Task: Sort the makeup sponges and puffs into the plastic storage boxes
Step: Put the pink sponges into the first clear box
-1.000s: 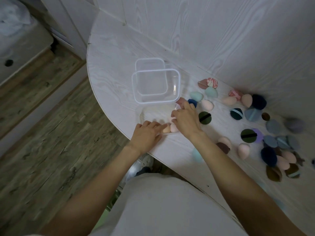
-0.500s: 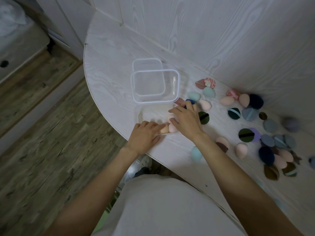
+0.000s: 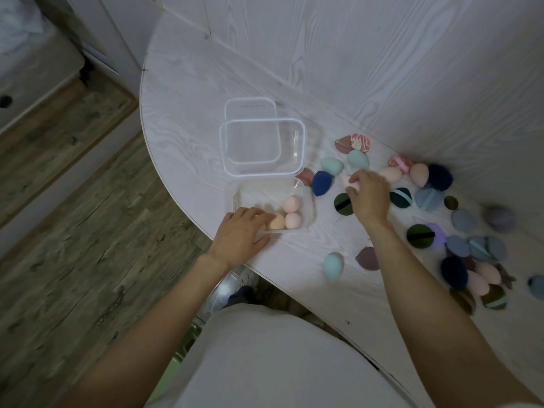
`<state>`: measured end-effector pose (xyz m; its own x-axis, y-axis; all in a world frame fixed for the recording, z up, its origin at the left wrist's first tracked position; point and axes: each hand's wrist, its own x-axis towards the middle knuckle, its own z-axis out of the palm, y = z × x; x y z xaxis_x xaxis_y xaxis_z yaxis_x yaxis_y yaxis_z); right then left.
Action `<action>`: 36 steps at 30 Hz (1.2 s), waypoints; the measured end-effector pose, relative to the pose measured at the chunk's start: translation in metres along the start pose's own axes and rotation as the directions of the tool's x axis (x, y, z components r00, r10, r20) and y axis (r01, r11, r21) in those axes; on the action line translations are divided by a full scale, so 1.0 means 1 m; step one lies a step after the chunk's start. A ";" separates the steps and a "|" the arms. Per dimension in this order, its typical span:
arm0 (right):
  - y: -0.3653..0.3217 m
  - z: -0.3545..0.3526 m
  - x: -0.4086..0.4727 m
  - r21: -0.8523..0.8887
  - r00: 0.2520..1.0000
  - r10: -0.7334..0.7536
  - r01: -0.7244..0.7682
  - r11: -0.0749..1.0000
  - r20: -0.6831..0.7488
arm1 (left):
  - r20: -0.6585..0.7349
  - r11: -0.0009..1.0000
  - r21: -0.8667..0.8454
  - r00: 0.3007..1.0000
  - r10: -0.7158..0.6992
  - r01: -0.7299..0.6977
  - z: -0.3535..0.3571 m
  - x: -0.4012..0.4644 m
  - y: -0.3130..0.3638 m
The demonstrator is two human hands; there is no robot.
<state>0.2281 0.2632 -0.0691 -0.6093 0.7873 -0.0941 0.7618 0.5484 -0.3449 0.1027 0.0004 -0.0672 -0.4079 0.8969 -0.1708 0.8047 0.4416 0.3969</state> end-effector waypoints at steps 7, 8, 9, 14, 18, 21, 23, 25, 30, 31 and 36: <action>-0.038 -0.030 -0.051 0.393 0.999 -0.009 0.021 0.919 -0.033 | -0.031 1.000 0.000 0.999 -0.006 0.006 0.005 -0.001 0.002; -0.053 -0.030 -0.057 0.445 0.996 -0.082 0.086 0.891 -0.028 | -0.041 1.000 -0.007 0.999 -0.009 0.009 0.006 -0.001 0.002; -0.067 -0.027 -0.060 0.472 0.986 -0.166 0.158 0.867 -0.026 | -0.048 1.000 -0.012 0.999 -0.012 0.011 0.006 -0.002 0.002; -0.107 0.008 -0.053 0.172 0.857 -0.504 0.484 0.858 0.106 | -0.066 1.000 -0.011 0.998 -0.018 0.017 0.006 -0.003 0.003; -0.108 0.028 -0.047 -0.023 0.811 -0.560 0.571 0.821 0.167 | -0.072 1.000 -0.021 0.997 -0.021 0.019 0.006 -0.002 0.003; -0.103 0.030 -0.045 -0.063 0.790 -0.589 0.605 0.794 0.172 | -0.071 0.999 -0.019 0.997 -0.029 0.028 0.007 -0.002 0.002; -0.102 0.029 -0.045 -0.067 0.784 -0.594 0.613 0.788 0.182 | -0.074 0.999 -0.015 0.997 -0.029 0.028 0.007 -0.002 0.002; -0.103 0.030 -0.045 -0.085 0.779 -0.594 0.618 0.781 0.202 | -0.065 1.000 -0.001 0.997 -0.030 0.030 0.007 -0.002 0.002; -0.104 0.027 -0.045 -0.128 0.776 -0.566 0.614 0.779 0.278 | -0.046 1.000 0.001 0.999 -0.028 0.028 0.007 -0.001 0.002; -0.104 0.024 -0.044 -0.128 0.776 -0.561 0.612 0.781 0.288 | -0.048 1.000 -0.003 0.999 -0.023 0.023 0.007 -0.002 0.002; -0.105 0.016 -0.042 -0.097 0.773 -0.556 0.606 0.789 0.305 | -0.045 0.999 -0.039 0.999 -0.022 0.020 0.007 -0.002 0.002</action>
<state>0.1701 0.1675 -0.0438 -0.9619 0.2179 -0.1654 0.2534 0.9375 -0.2386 0.1077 -0.0003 -0.0721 -0.4446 0.8849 -0.1386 0.7787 0.4583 0.4284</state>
